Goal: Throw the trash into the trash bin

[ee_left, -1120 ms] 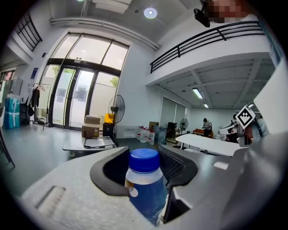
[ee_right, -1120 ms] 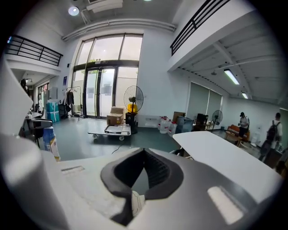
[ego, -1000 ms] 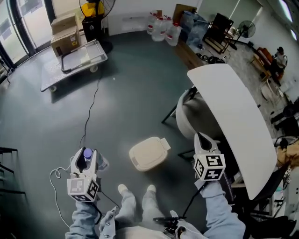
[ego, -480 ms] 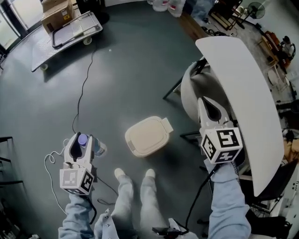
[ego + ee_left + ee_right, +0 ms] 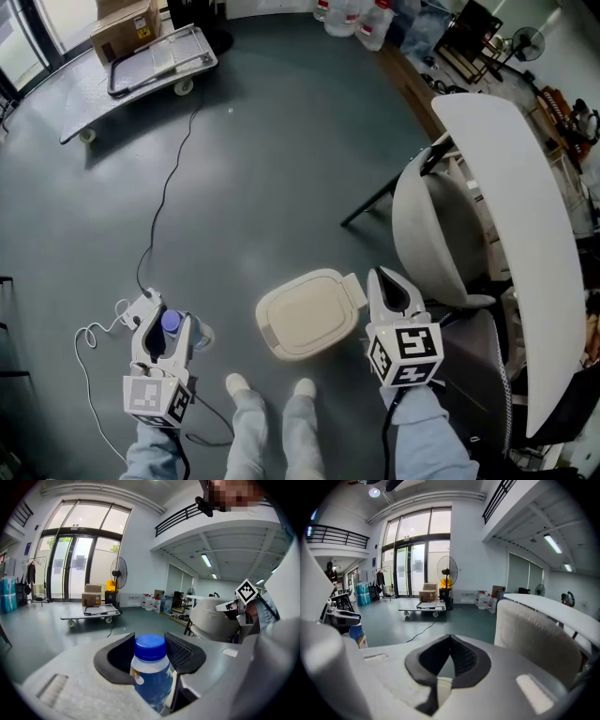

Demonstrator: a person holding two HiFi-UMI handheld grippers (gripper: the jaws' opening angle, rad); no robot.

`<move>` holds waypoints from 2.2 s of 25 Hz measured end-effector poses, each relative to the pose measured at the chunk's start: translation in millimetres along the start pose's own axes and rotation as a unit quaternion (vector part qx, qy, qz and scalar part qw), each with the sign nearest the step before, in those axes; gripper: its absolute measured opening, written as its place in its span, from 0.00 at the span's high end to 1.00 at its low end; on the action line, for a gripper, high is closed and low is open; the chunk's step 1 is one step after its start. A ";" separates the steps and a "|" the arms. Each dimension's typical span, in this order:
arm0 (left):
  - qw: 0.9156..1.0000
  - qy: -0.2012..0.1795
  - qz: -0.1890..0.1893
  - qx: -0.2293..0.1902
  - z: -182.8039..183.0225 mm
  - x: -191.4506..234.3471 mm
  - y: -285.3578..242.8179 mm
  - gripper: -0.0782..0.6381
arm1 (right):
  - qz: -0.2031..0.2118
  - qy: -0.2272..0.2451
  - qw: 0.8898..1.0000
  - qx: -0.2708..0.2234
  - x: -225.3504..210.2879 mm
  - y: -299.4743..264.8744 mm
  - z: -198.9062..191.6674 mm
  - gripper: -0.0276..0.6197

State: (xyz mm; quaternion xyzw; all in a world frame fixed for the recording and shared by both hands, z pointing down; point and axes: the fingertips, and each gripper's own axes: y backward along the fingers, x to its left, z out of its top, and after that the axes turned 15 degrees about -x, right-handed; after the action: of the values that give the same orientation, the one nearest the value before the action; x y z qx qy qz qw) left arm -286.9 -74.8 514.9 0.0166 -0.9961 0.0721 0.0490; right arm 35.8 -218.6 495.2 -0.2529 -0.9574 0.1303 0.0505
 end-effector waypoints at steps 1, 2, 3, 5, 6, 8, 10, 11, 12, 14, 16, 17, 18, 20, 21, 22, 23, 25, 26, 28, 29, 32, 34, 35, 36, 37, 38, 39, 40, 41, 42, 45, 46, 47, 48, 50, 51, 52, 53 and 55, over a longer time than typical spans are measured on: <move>1.000 -0.001 0.001 0.004 -10.9 3.5 -2.2 0.60 | -0.004 -0.008 1.000 0.005 3.5 -2.4 -12.9 0.95; 1.000 -0.002 0.001 0.009 -22.1 6.7 -3.9 0.60 | -0.007 -0.014 1.000 0.009 7.3 -4.5 -25.0 0.95; 1.000 -0.002 0.001 0.014 -33.3 9.5 -5.0 0.60 | -0.010 -0.020 1.000 0.013 11.6 -6.4 -36.9 0.95; 1.000 -0.002 0.000 0.022 -55.4 14.1 -6.1 0.60 | -0.013 -0.028 0.999 0.021 20.9 -9.9 -60.5 0.95; 1.000 -0.003 -0.002 0.026 -66.1 16.1 -6.6 0.60 | -0.014 -0.030 0.999 0.024 25.9 -11.7 -72.3 0.95; 0.999 -0.005 -0.005 0.033 -87.2 20.2 -7.7 0.60 | -0.016 -0.033 0.999 0.032 37.3 -15.3 -95.6 0.95; 0.999 -0.008 -0.007 0.043 -107.0 26.0 -9.1 0.60 | -0.015 -0.040 0.998 0.041 51.4 -19.3 -118.1 0.95; 0.999 -0.008 -0.006 0.048 -116.1 29.8 -9.3 0.60 | -0.014 -0.044 0.998 0.047 59.5 -21.0 -129.1 0.95; 0.999 -0.006 -0.004 0.052 -124.5 34.1 -9.0 0.60 | -0.011 -0.047 0.997 0.053 67.9 -22.2 -139.8 0.95; 0.998 -0.001 0.003 0.061 -138.7 44.4 -7.2 0.60 | -0.005 -0.051 0.997 0.065 84.7 -23.9 -158.8 0.95; 0.997 0.001 0.011 0.070 -149.5 57.3 -3.5 0.60 | 0.000 -0.055 0.996 0.077 100.8 -25.5 -173.0 0.95; 0.997 0.002 0.016 0.075 -154.0 64.8 -0.7 0.60 | 0.003 -0.057 0.995 0.082 108.6 -26.6 -178.6 0.95; 0.997 0.003 0.022 0.080 -158.1 72.5 2.4 0.60 | 0.006 -0.059 0.995 0.086 116.2 -27.9 -183.6 0.95; 0.996 0.004 0.032 0.087 -165.3 87.4 9.3 0.60 | 0.010 -0.063 0.994 0.094 129.8 -30.3 -192.4 0.95; 0.995 0.005 0.037 0.090 -168.3 94.4 12.9 0.60 | 0.010 -0.065 0.993 0.097 135.8 -31.1 -196.5 0.95; 0.995 0.006 0.042 0.092 -171.0 101.0 16.8 0.60 | 0.011 -0.067 0.993 0.101 141.6 -31.4 -200.6 0.95; 0.994 0.007 0.047 0.094 -173.4 107.4 20.8 0.60 | 0.011 -0.069 0.992 0.105 147.3 -31.3 -204.7 0.95; 0.994 0.008 0.055 0.098 -177.6 119.8 28.8 0.60 | 0.011 -0.074 0.991 0.114 158.9 -30.0 -213.4 0.95; 0.993 0.009 0.058 0.099 -179.5 125.6 32.4 0.60 | 0.010 -0.076 0.990 0.118 164.5 -28.9 -217.9 0.95; 0.993 0.010 0.064 0.101 -182.6 136.1 39.9 0.60 | 0.008 -0.081 0.988 0.128 174.6 -25.7 -227.1 0.95; 0.992 0.011 0.067 0.102 -183.9 140.7 44.0 0.60 | 0.007 -0.083 0.988 0.133 179.2 -23.5 -232.0 0.95; 0.991 0.014 0.078 0.107 -188.7 152.9 57.3 0.60 | 0.000 -0.092 0.984 0.151 190.9 -15.1 -247.2 0.95; 0.990 0.017 0.085 0.110 -193.3 160.8 65.6 0.60 | -0.006 -0.096 0.982 0.162 198.3 -9.1 -257.2 0.95; 0.990 0.018 0.088 0.111 -196.0 164.5 69.6 0.60 | -0.009 -0.098 0.981 0.167 202.1 -6.1 -261.8 0.95; 0.989 0.019 0.090 0.113 -198.9 167.7 73.6 0.60 | -0.011 -0.099 0.980 0.171 205.6 -3.3 -266.2 0.95; 0.989 0.020 0.092 0.115 -202.0 170.1 77.4 0.60 | -0.013 -0.099 0.980 0.174 208.6 -0.7 -270.3 0.95; 0.989 0.020 0.093 0.118 -205.1 172.1 81.1 0.60 | -0.014 -0.099 0.979 0.178 210.9 1.7 -274.1 0.95; 0.988 0.021 0.093 0.120 -208.1 173.7 84.3 0.60 | -0.016 -0.098 0.978 0.182 212.5 3.5 -277.6 0.95; 0.988 0.021 0.094 0.122 -210.8 175.4 87.0 0.60 | -0.018 -0.098 0.978 0.184 213.7 4.9 -280.8 0.95; 0.988 0.022 0.095 0.123 -213.1 176.9 89.4 0.60 | -0.020 -0.098 0.977 0.187 214.6 5.8 -283.6 0.95; 0.987 0.024 0.097 0.124 -215.0 178.3 91.3 0.60 | -0.022 -0.099 0.977 0.189 215.5 6.7 -285.9 0.95; 0.987 0.027 0.099 0.126 -219.4 180.4 96.4 0.60 | -0.024 -0.101 0.975 0.195 219.2 9.8 -292.4 0.95; 0.987 0.028 0.099 0.127 -220.4 180.7 97.9 0.60 | -0.024 -0.101 0.975 0.198 221.2 11.1 -294.8 0.95; 0.987 0.028 0.098 0.127 -221.1 181.5 99.3 0.60 | -0.024 -0.100 0.974 0.201 223.3 12.4 -297.3 0.95; 0.987 0.029 0.099 0.127 -221.5 182.9 100.8 0.60 | -0.024 -0.100 0.974 0.204 225.5 13.4 -299.7 0.95; 0.986 0.030 0.101 0.127 -221.4 187.3 104.0 0.60 | -0.026 -0.099 0.972 0.210 228.5 14.7 -304.2 0.95; 0.986 0.030 0.102 0.127 -221.3 189.4 105.8 0.60 | -0.029 -0.100 0.971 0.214 228.8 15.4 -306.5 0.95; 0.986 0.031 0.103 0.127 -221.5 191.3 107.7 0.60 | -0.032 -0.100 0.970 0.217 228.5 16.1 -308.9 0.95; 0.986 0.031 0.104 0.128 -222.0 193.0 109.8 0.60 | -0.035 -0.102 0.969 0.221 228.2 16.9 -311.5 0.95; 0.986 0.031 0.105 0.129 -223.4 196.7 114.5 0.60 | -0.040 -0.106 0.967 0.230 228.4 18.6 -317.1 0.95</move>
State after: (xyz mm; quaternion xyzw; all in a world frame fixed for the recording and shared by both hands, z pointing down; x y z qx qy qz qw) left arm -465.9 65.8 738.3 -0.0845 -0.9725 0.2056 0.0690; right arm -102.0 -18.4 801.8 -0.1808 -0.9110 0.3706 0.0101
